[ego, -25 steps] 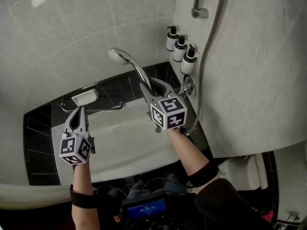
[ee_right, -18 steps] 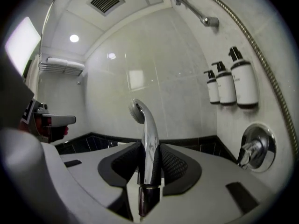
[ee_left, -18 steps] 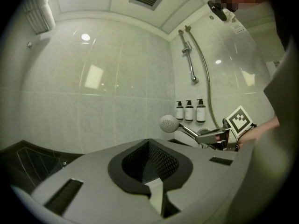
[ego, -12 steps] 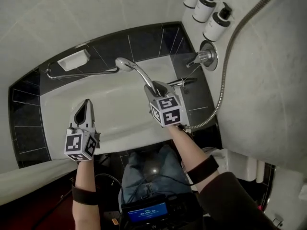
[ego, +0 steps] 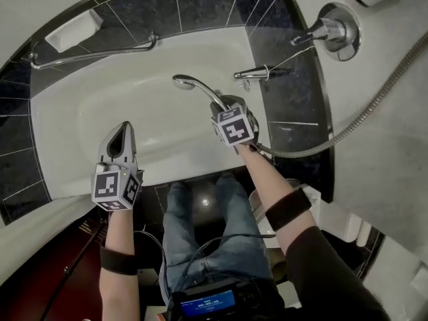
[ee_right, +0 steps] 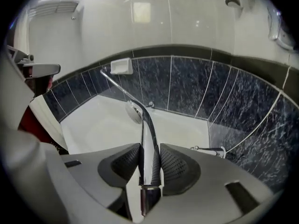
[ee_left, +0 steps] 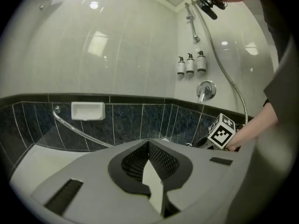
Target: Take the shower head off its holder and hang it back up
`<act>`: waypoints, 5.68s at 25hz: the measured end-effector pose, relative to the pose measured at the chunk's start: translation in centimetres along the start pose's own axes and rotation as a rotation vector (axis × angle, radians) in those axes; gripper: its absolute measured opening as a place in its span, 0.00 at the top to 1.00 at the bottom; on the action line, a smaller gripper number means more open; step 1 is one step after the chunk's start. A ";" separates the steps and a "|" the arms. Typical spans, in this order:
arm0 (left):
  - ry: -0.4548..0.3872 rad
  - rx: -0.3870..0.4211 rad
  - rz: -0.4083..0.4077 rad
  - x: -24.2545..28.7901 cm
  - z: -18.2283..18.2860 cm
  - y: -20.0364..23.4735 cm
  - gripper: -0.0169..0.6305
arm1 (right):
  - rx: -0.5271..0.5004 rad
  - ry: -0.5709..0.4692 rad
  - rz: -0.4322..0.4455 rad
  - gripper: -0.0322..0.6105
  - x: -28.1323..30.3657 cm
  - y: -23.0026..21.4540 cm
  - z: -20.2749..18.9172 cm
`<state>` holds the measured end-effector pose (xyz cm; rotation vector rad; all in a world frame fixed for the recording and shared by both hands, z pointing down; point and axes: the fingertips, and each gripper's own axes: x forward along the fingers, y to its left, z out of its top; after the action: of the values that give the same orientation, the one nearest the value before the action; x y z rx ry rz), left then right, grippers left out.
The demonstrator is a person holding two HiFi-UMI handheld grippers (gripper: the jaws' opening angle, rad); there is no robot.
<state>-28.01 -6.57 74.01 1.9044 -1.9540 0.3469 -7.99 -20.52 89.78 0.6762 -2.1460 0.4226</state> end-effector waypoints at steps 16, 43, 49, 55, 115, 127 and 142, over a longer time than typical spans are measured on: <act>0.168 -0.045 -0.100 12.1 -15.8 -4.0 0.97 | -0.176 0.449 -0.086 0.72 9.5 -11.4 -14.5; 0.191 -0.058 -0.082 11.8 -15.4 -3.9 0.97 | -1.007 0.588 -0.148 0.51 10.1 -14.0 -19.6; 0.186 -0.059 -0.077 7.8 -11.3 -4.0 0.97 | -1.007 0.429 -0.178 0.51 5.7 -9.5 -14.0; 0.129 -0.038 -0.048 3.4 -4.1 -2.9 0.97 | -0.849 0.309 -0.200 0.58 -0.4 -6.4 -7.3; -0.012 0.039 -0.068 -8.8 14.4 -6.0 0.85 | 0.143 -0.271 -0.256 0.91 -30.3 -8.9 4.4; 0.155 0.036 -0.209 2.9 0.6 -13.3 0.56 | 0.257 -0.188 -0.278 0.91 -19.7 -11.1 -4.8; 0.247 0.011 -0.311 19.5 -18.9 -22.7 0.38 | 0.362 -0.177 -0.355 0.91 -6.4 -16.7 -16.1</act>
<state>-3.49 -16.90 97.38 2.0243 -1.4766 0.4760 15.20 -23.62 95.46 1.3175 -2.0700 0.5794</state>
